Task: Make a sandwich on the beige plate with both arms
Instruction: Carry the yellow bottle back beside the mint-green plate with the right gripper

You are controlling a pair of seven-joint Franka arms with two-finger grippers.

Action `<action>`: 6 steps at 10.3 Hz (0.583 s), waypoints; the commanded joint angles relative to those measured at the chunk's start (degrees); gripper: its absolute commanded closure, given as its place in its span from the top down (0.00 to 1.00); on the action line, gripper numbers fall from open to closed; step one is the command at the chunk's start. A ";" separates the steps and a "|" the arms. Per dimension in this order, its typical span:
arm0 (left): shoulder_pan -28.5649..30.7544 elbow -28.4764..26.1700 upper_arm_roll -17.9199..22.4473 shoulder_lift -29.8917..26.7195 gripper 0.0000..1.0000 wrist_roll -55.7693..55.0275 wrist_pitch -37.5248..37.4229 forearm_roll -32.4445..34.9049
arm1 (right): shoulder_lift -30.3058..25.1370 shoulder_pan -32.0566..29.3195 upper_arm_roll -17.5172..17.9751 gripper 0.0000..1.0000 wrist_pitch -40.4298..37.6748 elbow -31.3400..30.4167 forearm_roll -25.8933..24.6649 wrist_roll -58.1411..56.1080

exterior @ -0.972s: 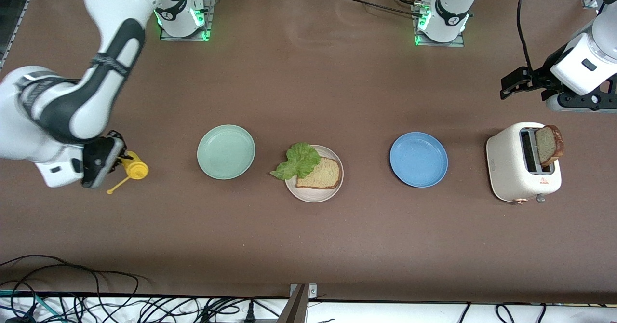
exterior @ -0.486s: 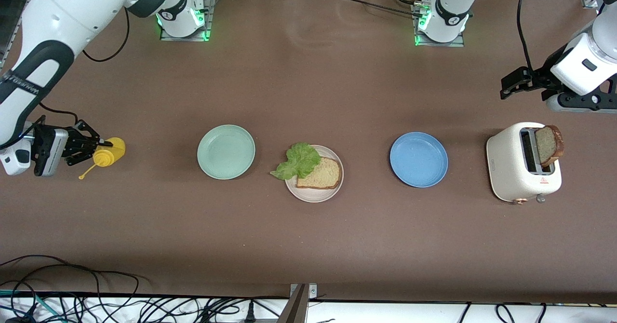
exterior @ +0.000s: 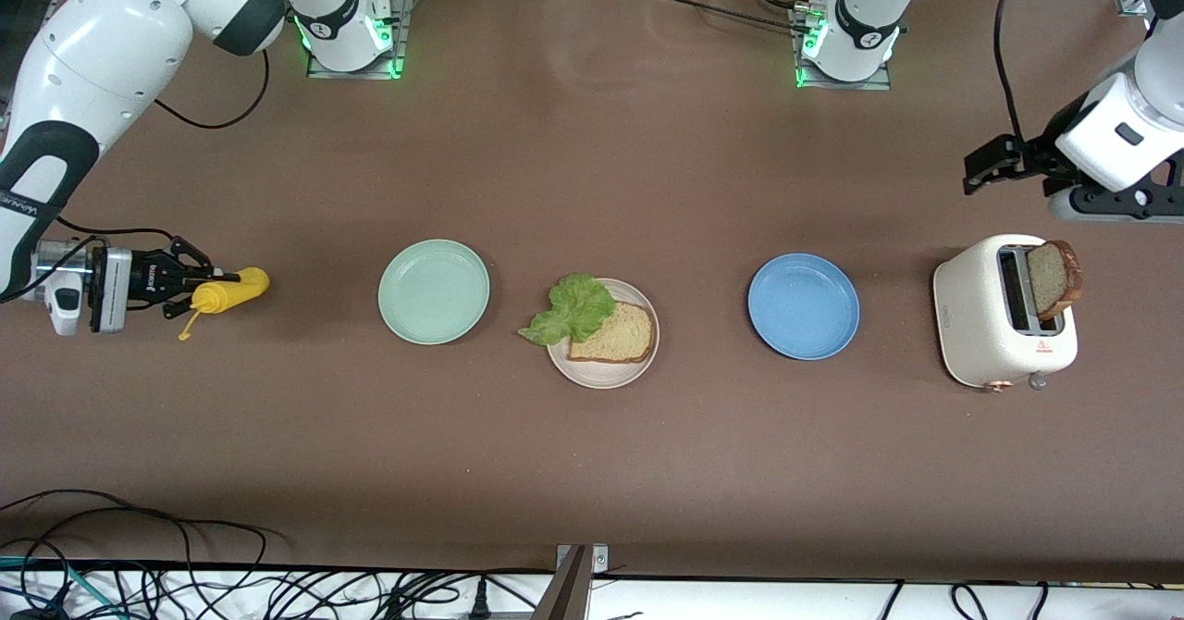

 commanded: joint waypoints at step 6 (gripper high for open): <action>14.57 7.16 -0.12 14.65 1.00 13.93 8.07 3.04 | 1.59 -4.11 7.76 0.00 3.79 -1.31 5.77 -12.47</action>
